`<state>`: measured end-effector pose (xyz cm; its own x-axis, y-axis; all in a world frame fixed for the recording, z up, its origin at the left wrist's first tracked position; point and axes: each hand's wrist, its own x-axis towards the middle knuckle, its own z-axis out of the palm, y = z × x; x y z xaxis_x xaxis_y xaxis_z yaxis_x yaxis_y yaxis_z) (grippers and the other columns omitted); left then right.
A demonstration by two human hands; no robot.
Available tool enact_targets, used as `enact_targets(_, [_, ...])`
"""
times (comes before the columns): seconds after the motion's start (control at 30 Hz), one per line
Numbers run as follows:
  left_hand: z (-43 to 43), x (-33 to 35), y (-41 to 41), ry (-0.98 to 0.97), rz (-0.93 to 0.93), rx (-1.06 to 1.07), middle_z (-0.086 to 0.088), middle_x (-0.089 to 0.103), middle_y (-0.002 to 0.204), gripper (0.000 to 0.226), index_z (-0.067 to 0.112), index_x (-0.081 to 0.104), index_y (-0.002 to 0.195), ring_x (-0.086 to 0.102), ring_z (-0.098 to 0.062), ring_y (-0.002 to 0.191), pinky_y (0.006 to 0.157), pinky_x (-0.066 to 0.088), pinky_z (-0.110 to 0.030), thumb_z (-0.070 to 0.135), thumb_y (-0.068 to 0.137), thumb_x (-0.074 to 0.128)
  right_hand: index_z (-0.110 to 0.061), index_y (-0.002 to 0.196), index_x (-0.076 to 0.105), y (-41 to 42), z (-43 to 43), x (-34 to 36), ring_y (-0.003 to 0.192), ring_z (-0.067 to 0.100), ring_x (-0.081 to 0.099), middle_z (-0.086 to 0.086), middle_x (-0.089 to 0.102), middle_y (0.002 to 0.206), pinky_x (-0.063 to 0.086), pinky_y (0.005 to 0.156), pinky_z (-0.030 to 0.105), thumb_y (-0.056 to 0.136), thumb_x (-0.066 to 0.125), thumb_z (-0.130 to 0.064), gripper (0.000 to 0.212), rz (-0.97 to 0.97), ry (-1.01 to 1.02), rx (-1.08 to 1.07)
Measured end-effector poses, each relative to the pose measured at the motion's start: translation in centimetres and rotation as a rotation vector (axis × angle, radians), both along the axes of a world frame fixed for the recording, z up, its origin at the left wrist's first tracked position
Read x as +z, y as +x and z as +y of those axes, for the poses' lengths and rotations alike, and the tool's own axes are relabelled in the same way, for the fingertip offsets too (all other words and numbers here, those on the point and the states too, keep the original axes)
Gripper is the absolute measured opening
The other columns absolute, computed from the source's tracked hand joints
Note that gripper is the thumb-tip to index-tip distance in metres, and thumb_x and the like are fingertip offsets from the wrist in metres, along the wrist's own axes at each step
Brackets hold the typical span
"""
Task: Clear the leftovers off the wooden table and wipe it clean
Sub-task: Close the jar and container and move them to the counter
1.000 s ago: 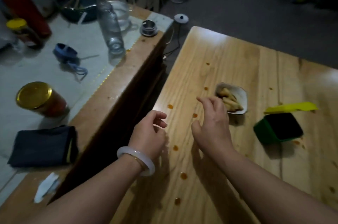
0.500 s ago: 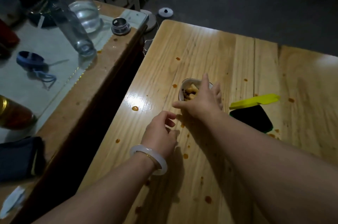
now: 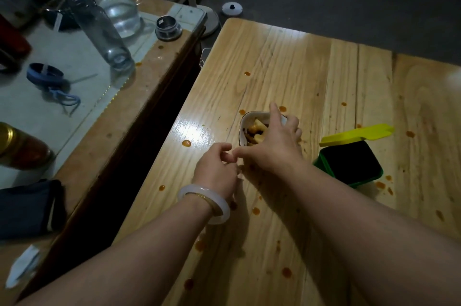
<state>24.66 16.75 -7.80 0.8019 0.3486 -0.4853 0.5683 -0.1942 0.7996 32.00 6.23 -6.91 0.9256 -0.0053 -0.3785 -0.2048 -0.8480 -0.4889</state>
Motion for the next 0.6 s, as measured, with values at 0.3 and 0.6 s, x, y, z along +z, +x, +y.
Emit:
enact_targets(0.3, [-0.4,0.1,1.6,-0.229,0.143,0.21,-0.011,0.067,0.077,0.011,0.006,0.068,0.096,0.068,-0.03,0.067,0.075,0.059,-0.043,0.01,0.09,0.059,-0.016,0.126,0.062,-0.2,-1.0,0.6,0.105,0.027,0.061,0.009,0.063,0.121,0.054,0.087,0.043,0.094,0.047,-0.02,0.036,-0.067,0.223,-0.267])
enact_targets(0.6, [2.4,2.0,0.9,-0.166,0.03,0.24,-0.015,0.068,0.086,0.014,0.008,0.069,0.097,0.067,-0.024,0.059,0.065,0.06,-0.036,0.008,0.092,0.056,-0.022,0.091,0.062,0.4,-0.8,3.4,0.086,0.017,0.06,-0.004,0.06,0.088,0.051,0.072,0.035,0.096,0.053,-0.025,0.011,-0.133,0.26,-0.137])
